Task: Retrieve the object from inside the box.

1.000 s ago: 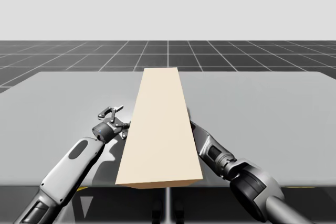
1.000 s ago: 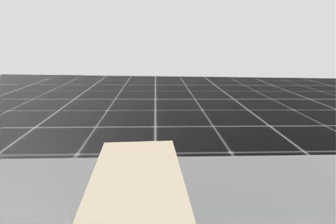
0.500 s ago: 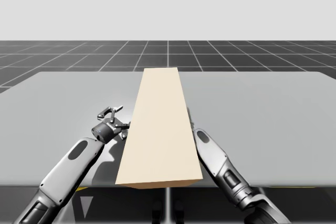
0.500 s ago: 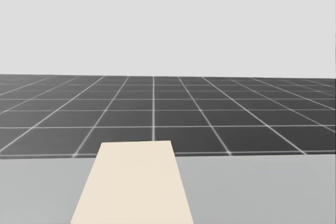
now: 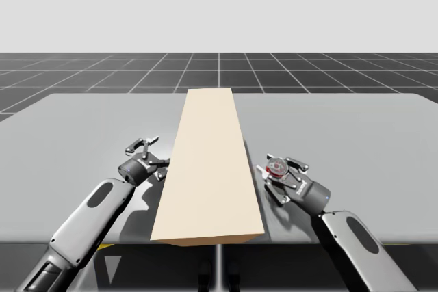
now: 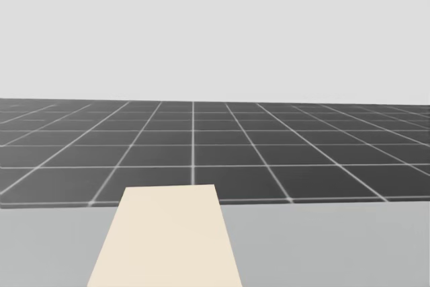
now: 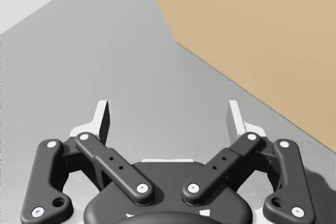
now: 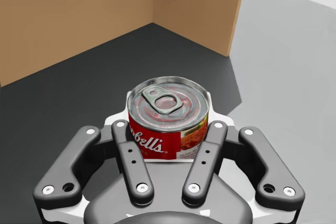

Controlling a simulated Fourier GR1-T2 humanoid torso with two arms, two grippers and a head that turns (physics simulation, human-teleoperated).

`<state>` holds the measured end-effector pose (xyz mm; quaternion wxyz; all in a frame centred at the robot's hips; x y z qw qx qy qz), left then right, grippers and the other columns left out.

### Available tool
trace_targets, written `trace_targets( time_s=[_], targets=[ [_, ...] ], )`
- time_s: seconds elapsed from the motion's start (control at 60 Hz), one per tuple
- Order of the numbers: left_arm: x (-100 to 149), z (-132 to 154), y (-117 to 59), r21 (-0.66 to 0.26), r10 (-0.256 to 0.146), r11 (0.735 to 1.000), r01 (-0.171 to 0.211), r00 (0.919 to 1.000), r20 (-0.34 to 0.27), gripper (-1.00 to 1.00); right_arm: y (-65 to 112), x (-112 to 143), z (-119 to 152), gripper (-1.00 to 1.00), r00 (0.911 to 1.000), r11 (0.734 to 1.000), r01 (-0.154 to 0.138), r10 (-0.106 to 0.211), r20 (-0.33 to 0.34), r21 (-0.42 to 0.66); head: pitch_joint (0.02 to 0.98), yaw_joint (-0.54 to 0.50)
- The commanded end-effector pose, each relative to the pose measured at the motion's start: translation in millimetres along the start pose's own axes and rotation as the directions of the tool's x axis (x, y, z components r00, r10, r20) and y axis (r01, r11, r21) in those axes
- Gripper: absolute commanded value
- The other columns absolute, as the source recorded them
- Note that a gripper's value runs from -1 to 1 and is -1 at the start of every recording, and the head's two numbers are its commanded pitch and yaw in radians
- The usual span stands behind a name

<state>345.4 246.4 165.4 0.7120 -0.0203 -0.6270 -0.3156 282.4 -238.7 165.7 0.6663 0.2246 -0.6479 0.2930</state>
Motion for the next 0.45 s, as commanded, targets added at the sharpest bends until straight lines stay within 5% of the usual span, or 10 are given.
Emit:
trace_targets(
  time_s=[0.017,0.117,0.233,0.45],
  targets=[
    [0,1,5.0,0.014,0.006,1.0,-0.006,1.0,0.0,-1.0,-36.3,54,33,1.0,0.9863,0.97,-0.019,0.058,0.154,-0.241,0.219,-0.07],
    [0,1,9.1,0.026,0.019,0.999,-0.019,0.9998,0.003,-1.0,-45.8,78,47,1.0,0.9795,0.951,-0.009,0.07,0.189,-0.31,0.215,-0.07],
    [-1,1,9.8,0.029,0.019,0.999,-0.019,0.9998,-0.001,-1.0,-53.8,130,50,1.0,0.9616,0.935,-0.009,0.105,0.253,-0.355,0.21,-0.07],
    [-2,0,11.3,0.035,0.017,0.999,-0.017,0.9999,-0.003,-1.0,-55.1,202,11,1.0,0.9357,0.941,-0.063,0.171,0.308,-0.333,0.203,-0.07]
  ],
)
